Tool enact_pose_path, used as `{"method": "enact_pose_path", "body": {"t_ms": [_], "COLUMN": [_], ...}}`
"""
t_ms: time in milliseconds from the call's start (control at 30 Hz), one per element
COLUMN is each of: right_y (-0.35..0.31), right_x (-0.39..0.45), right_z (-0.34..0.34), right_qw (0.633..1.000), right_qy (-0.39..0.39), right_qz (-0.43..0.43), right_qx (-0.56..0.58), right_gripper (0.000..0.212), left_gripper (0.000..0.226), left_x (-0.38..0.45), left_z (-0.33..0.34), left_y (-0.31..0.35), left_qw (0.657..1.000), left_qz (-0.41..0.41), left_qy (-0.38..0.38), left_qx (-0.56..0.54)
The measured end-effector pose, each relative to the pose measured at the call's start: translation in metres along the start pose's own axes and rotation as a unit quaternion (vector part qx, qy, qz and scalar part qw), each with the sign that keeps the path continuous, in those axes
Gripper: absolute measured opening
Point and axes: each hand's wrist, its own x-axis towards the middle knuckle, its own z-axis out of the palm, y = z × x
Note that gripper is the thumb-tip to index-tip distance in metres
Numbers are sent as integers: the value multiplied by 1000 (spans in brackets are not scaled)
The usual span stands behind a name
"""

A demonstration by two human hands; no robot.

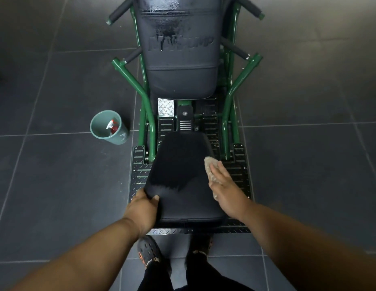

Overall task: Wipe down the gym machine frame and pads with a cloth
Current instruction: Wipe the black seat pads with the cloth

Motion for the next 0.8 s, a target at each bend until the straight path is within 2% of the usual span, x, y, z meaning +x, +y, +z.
{"method": "enact_pose_path", "body": {"t_ms": [67,200,333,467,567,633,700,800], "right_y": [2,-5,-16,-9,1,14,30,40], "right_x": [-3,56,88,64,22,-1,-13,-1], "right_z": [7,-5,-16,-13,-9,-3,2,8], "right_qw": [1000,998,992,967,956,930,919,890], "right_qy": [-9,-53,-44,-49,-48,-55,-41,-41], "right_qz": [-6,10,49,82,101,131,142,150], "right_qx": [-10,-27,107,236,272,338,366,429], "right_gripper": [60,58,57,54,52,55,55,57], "left_gripper": [44,43,43,43,64,76,78,75], "left_x": [0,1,3,6,1,-11,-19,-17], "left_z": [-1,0,3,5,6,10,19,34], "left_y": [1,-1,-5,-6,-2,10,26,40], "left_qw": [1000,1000,999,999,995,977,955,940], "left_qz": [3,13,20,26,28,72,163,220], "left_qy": [-1,5,10,16,35,101,165,182], "left_qx": [-7,-15,-24,-18,92,171,184,187]}}
